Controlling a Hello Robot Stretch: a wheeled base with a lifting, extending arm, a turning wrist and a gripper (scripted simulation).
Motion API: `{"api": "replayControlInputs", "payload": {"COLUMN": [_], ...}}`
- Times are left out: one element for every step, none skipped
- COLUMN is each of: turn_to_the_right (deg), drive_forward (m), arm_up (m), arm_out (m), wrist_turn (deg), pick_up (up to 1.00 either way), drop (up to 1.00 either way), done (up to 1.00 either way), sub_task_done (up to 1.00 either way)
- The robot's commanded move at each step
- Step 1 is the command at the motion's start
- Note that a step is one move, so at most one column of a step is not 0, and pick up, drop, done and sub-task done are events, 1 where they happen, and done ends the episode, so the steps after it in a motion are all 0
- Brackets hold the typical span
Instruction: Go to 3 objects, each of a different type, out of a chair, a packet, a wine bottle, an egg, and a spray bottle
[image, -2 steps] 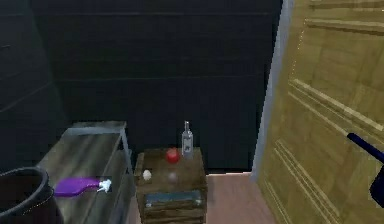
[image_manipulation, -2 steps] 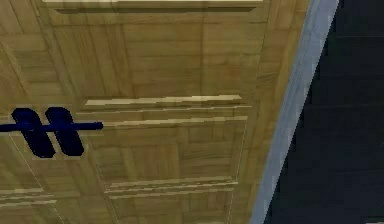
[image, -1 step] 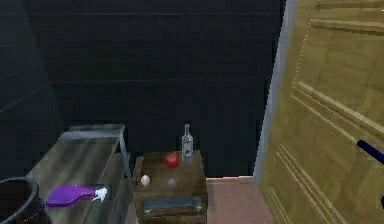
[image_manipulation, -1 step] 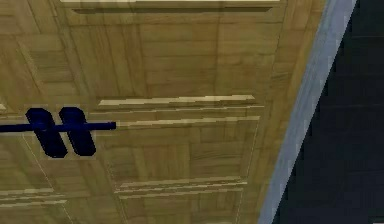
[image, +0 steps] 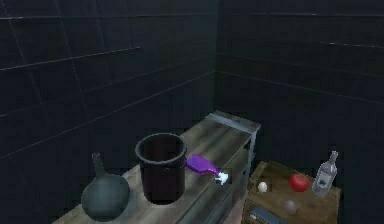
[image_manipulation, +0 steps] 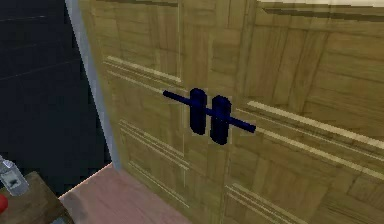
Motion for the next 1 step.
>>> {"api": "replayControlInputs", "payload": {"turn_to_the_right": [0.0], "drive_forward": [0.00], "arm_up": [0.00], "arm_out": [0.00], "wrist_turn": [0.0], "pick_up": [0.00], "drop": [0.00], "done": [1.00], "sub_task_done": [0.00]}}
